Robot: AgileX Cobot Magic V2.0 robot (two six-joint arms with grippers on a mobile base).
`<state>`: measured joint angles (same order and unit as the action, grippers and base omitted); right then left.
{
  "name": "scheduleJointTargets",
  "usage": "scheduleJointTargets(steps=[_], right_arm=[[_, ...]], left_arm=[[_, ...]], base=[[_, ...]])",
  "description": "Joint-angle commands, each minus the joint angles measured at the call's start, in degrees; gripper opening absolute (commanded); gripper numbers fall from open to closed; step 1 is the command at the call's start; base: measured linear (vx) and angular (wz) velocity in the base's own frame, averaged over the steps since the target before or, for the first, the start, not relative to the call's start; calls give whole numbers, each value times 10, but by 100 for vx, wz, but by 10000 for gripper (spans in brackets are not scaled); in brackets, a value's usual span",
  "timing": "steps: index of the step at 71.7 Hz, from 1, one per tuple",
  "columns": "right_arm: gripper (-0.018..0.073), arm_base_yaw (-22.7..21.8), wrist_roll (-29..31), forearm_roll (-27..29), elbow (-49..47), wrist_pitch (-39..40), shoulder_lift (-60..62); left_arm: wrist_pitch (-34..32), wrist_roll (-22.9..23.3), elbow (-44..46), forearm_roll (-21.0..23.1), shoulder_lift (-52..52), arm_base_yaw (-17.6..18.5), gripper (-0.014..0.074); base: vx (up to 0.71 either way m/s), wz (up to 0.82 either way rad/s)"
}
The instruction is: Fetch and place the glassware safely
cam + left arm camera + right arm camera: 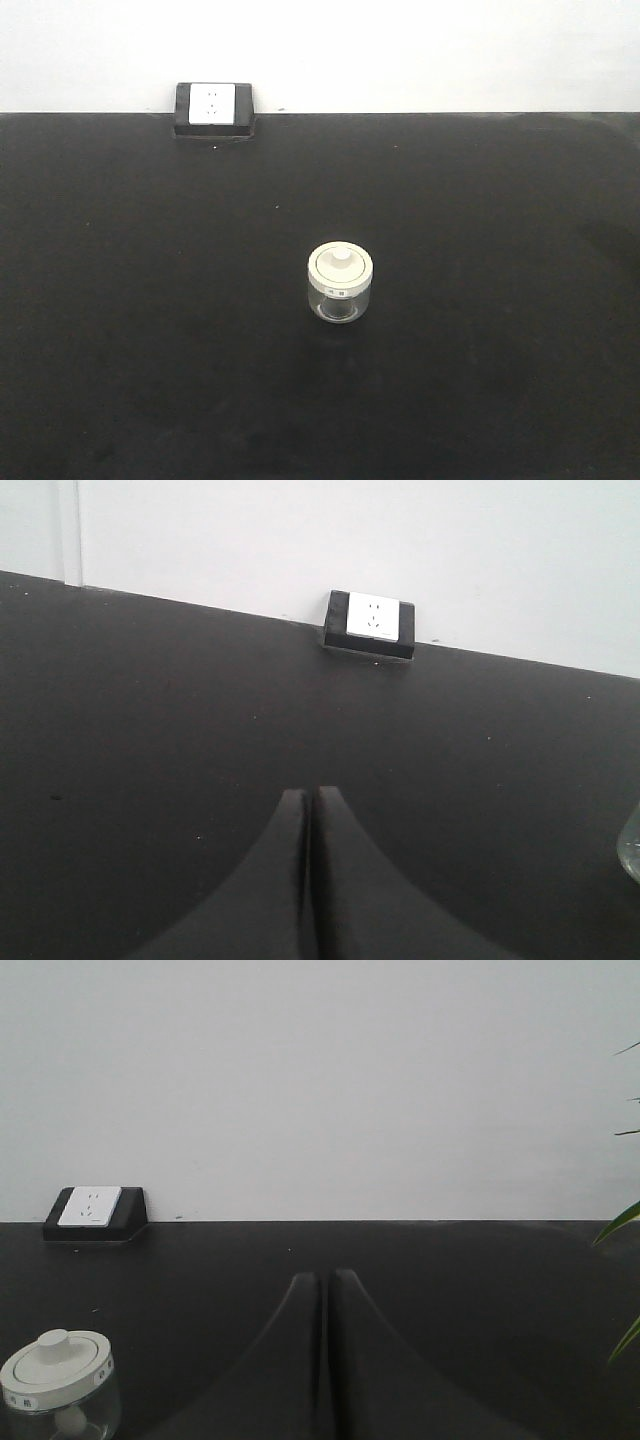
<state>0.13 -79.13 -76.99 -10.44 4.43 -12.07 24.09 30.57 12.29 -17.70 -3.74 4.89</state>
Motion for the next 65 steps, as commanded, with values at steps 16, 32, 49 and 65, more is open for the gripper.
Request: scheduleJointTargets(steps=[16, 32, 49, 65], right_arm=[[-8, -4, 5, -2, -17, 2, -4], [-8, -4, 5, -2, -17, 2, -4], [-8, -4, 5, -2, -17, 2, -4], [-8, -4, 5, -2, -17, 2, -4]], left_arm=[[-37, 4, 15, -2, -6, 0, -7], [-37, 4, 15, -2, -6, 0, -7], [-37, -10, 11, -2, -6, 0, -7], [-83, -137, -37, 57, -6, 0, -7]], base=[[0, 0], [0, 0], [0, 0], [0, 0]])
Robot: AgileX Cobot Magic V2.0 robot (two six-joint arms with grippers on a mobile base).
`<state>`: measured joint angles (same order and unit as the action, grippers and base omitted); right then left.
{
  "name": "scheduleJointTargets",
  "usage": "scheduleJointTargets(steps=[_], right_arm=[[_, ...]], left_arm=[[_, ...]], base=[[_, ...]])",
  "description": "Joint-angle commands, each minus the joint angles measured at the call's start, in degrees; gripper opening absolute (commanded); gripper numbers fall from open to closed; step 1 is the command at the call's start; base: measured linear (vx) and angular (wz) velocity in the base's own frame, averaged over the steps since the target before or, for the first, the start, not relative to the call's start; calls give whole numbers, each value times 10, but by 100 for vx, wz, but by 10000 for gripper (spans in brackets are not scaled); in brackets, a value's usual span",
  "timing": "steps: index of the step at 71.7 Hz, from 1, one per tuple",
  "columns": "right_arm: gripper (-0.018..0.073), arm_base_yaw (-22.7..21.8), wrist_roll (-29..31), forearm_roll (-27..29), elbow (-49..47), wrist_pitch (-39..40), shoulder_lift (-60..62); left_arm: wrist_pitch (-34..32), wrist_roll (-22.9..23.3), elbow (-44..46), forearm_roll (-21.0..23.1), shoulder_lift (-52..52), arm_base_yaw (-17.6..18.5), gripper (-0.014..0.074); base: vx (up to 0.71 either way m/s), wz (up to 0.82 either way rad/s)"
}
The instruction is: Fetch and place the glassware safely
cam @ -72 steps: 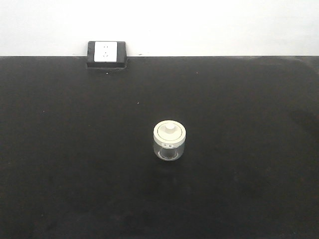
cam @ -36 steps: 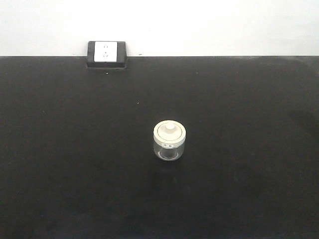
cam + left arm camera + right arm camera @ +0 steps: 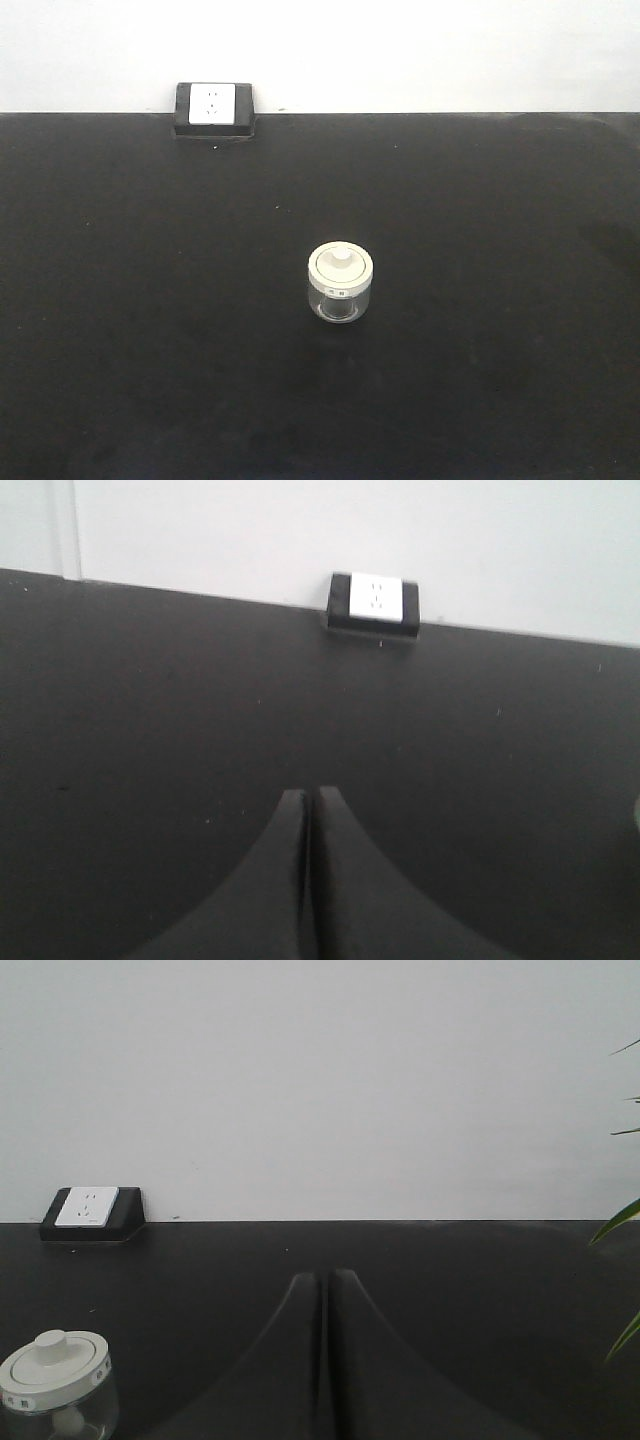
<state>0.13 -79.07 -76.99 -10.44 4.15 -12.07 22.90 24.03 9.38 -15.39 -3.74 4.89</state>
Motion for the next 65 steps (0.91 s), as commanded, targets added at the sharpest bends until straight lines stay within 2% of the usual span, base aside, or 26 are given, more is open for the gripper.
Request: scheduleJointTargets(steps=[1, 6, 11, 15, 19, 22, 27, 39, 50, 65], right_arm=[[-8, -4, 4, -2, -17, 5, -4], [-8, -4, 4, -2, -17, 4, -4], [-8, -4, 4, -2, -17, 4, -4], [-8, -4, 4, -2, -17, 4, -4], [-8, -4, 4, -2, -17, 4, -4], [-8, -4, 4, -2, -17, 4, -4], [-8, -4, 4, -2, -17, 4, -4], [-8, -4, 4, -2, -17, 5, -4], [-8, -4, 4, -2, -17, 5, -4], [-8, -4, 4, -2, -17, 5, -4]], left_arm=[[-80, -87, -14, 49, -6, 0, -7], [-132, -152, -42, 99, -6, 0, -7], [-192, -229, -74, 168, -6, 0, -7], [-237, -261, -97, 208, -6, 0, -7], [-278, -275, -119, 232, -5, 0, -7], [-298, -275, -128, 240, -1, 0, -7], [-287, -280, -126, 235, 11, 0, -7], [-287, -279, -126, 184, 56, 0, -7], [-277, -272, -126, 185, 52, -3, -7], [-269, -201, -126, 178, 52, -42, -7]], base=[[0, 0], [0, 0], [0, 0], [0, 0], [0, 0], [0, 0], [0, 0], [0, 0], [0, 0], [0, 0]])
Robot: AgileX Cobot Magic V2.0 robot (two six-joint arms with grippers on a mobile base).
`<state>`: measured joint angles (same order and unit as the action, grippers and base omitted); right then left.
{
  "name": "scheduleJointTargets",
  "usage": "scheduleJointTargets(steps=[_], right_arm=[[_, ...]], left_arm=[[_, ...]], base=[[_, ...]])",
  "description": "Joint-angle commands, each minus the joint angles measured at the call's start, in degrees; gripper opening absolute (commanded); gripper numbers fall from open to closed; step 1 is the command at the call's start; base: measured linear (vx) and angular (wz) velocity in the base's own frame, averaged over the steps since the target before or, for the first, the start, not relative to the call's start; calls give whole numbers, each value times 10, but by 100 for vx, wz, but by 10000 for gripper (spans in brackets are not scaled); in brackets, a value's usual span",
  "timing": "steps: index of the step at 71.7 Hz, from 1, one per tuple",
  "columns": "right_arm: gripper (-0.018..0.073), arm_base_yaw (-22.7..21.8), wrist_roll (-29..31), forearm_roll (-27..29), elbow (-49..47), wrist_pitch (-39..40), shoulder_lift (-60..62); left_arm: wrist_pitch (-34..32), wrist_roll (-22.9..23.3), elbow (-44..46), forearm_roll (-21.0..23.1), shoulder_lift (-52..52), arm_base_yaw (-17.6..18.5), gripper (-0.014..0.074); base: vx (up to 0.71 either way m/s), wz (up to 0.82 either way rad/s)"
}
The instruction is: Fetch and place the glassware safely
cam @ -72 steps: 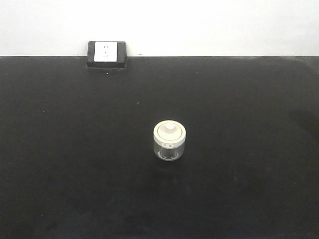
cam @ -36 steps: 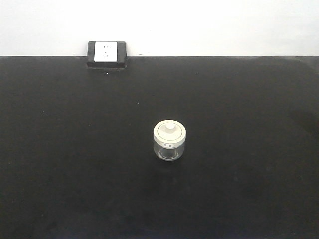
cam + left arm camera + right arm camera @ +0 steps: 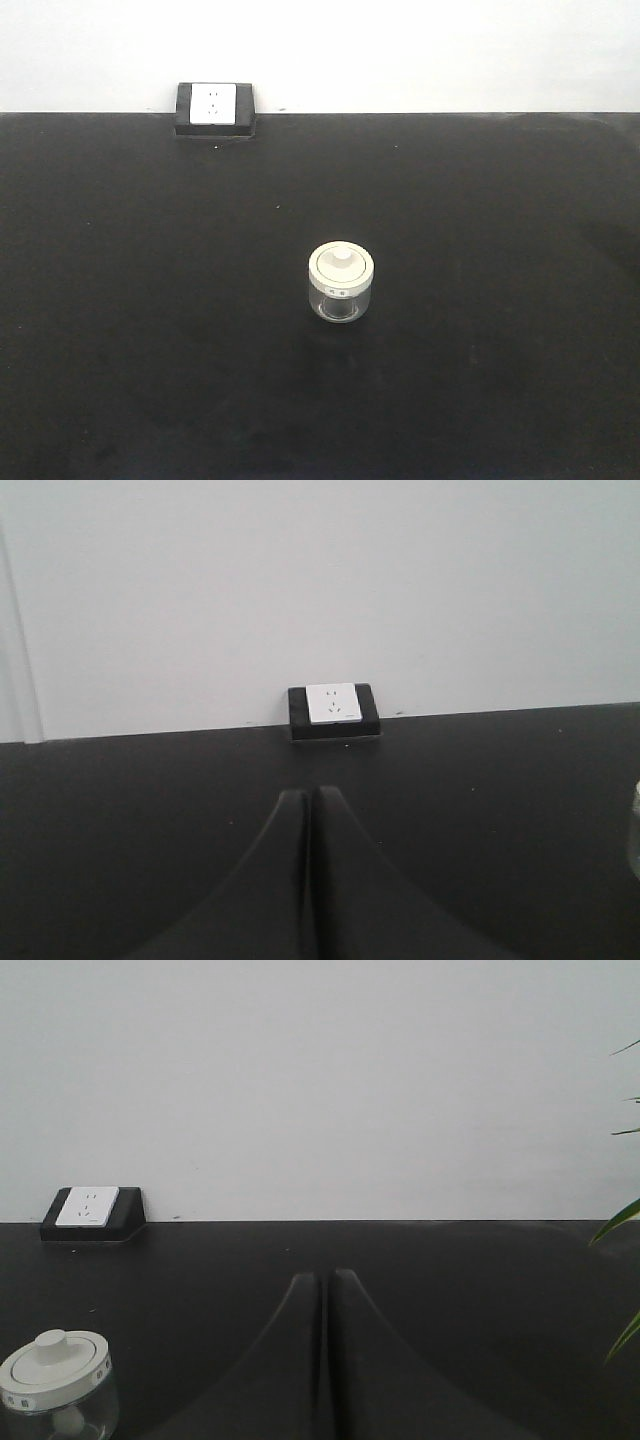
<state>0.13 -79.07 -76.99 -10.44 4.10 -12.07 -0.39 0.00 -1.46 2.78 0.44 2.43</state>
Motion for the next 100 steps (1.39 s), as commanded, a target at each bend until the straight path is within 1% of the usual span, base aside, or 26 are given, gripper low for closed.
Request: scheduleJointTargets(steps=[1, 4, 14, 86, 90, 94, 95, 97, 98, 100], right_arm=[[-8, -4, 4, -2, -17, 5, -4], [-8, -4, 4, -2, -17, 5, -4], [-8, -4, 4, -2, -17, 5, -4], [-8, -4, 4, -2, -15, 4, -4], [-8, -4, 16, -1, -15, -3, -4], [-8, -4, 43, 18, -15, -24, -4], [-8, -4, 52, 34, -15, -29, -4], [-8, -4, 67, 47, -15, -35, -4], [-8, -4, 79, 70, -15, -41, -4], [-8, -4, 99, 97, -15, -47, -4]], left_arm=[[-34, 42, -18, -3, 10, -18, -7], [-29, 49, -18, -3, 10, -22, -7], [-15, 49, -19, -1, 10, -21, -7], [-15, 49, -18, -1, 9, -21, -7], [-15, 49, -18, -1, 9, -21, -7], [-15, 49, -18, -1, 9, -21, -7], [-15, 49, -18, -1, 9, -21, -7], [-15, 49, -18, -1, 9, -21, -7], [-15, 49, -18, -1, 9, -21, -7], [-15, 49, -18, -1, 9, -21, -7]], base=[[0, 0], [0, 0], [0, 0], [0, 0], [0, 0], [0, 0], [0, 0], [0, 0], [0, 0], [0, 0]])
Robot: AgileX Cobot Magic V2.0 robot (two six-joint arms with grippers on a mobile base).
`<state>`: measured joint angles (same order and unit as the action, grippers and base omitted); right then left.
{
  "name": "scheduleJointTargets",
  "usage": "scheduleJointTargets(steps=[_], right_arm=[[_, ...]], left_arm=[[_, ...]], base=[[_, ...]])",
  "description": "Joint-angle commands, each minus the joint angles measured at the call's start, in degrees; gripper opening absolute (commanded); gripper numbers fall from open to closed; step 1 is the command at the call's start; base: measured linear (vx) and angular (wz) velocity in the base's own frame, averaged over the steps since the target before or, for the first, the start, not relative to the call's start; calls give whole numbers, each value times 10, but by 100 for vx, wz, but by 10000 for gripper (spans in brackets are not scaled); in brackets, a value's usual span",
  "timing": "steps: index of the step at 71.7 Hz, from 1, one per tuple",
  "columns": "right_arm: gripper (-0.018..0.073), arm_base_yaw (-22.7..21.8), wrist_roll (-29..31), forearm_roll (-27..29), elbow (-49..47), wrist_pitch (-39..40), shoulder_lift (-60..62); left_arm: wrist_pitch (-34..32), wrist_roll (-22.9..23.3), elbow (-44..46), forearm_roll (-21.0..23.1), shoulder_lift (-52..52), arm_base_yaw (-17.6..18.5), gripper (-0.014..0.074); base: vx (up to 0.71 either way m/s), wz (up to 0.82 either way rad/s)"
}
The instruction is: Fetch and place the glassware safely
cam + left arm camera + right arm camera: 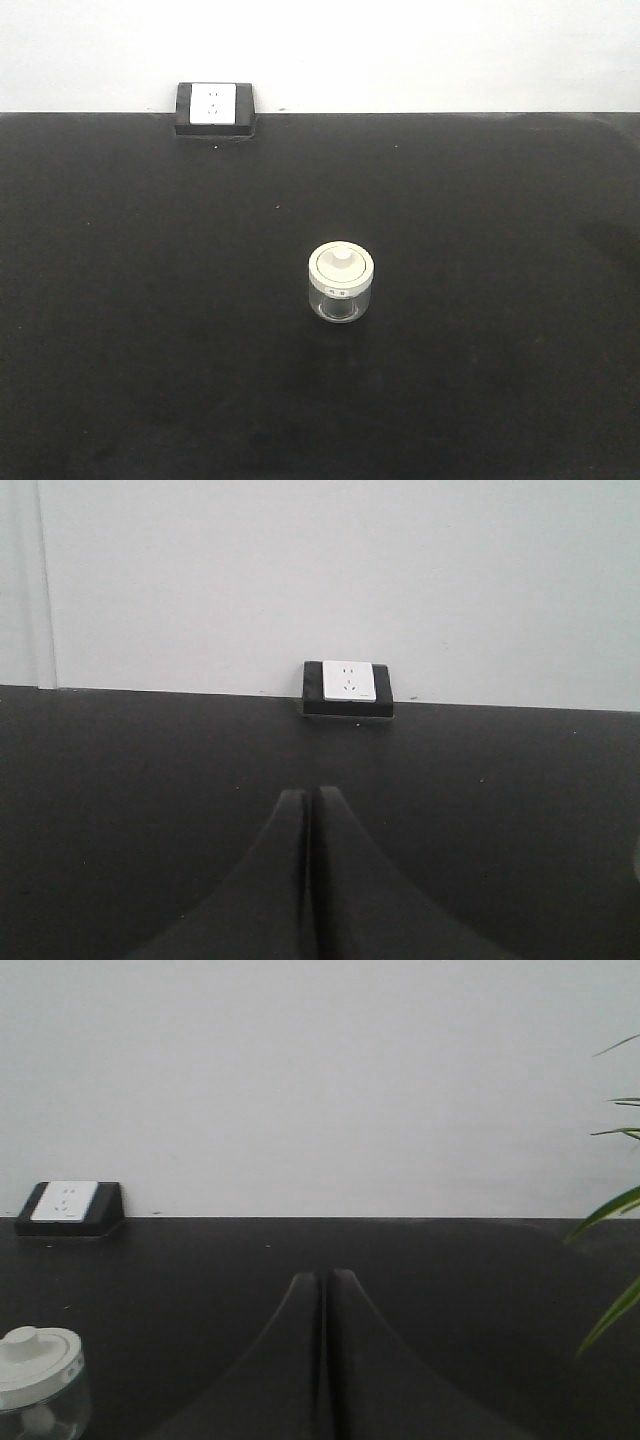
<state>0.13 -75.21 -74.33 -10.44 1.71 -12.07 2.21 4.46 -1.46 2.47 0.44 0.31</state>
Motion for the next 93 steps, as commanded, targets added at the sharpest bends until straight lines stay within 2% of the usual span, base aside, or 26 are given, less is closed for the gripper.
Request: scheduleJointTargets(steps=[1, 9, 12, 20, 21, 23, 30, 38, 47, 55, 69, 74, 93], right_arm=[[-8, -4, 76, 90, -15, -32, -4], [-8, -4, 204, 238, -15, -75, -4], [-8, -4, 273, 304, -15, -97, -4], [-8, -4, 435, 430, -15, -110, -3], [-8, -4, 435, 438, -15, -110, -3], [-8, -4, 488, 468, -15, -107, -2], [-8, -4, 602, 554, -15, -91, 8], [-8, -4, 695, 650, -15, -77, 25], [-8, -4, 799, 721, -2, -68, 50], [-8, -4, 838, 764, 39, -25, 83], [-8, -4, 807, 785, 135, 59, 134], [-8, -4, 798, 785, 130, 19, 133], [-8, -4, 795, 784, 131, 12, 133]], left_arm=[[-40, 5, -18, 2, 9, 0, -7], [-40, 5, -18, 2, 9, 0, -7], [-40, 5, -18, 2, 9, 0, -7], [-40, 5, -18, 2, 9, 0, -7], [-40, 5, -18, 2, 9, 0, -7], [-40, 5, -18, 2, 9, 0, -7], [-40, 5, -18, 2, 9, 0, -7], [-40, 5, -18, 2, 9, 0, -7], [-40, 5, -18, 2, 9, 0, -7], [-40, 5, -18, 2, 9, 0, -7], [-40, 5, -17, 2, 9, 0, -7], [-40, 5, -17, 2, 9, 0, -7], [-40, 5, -17, 2, 9, 0, -7]], base=[[0, 0], [0, 0], [0, 0], [0, 0], [0, 0], [0, 0], [0, 0], [0, 0], [0, 0], [0, 0], [0, 0], [0, 0], [0, 0]])
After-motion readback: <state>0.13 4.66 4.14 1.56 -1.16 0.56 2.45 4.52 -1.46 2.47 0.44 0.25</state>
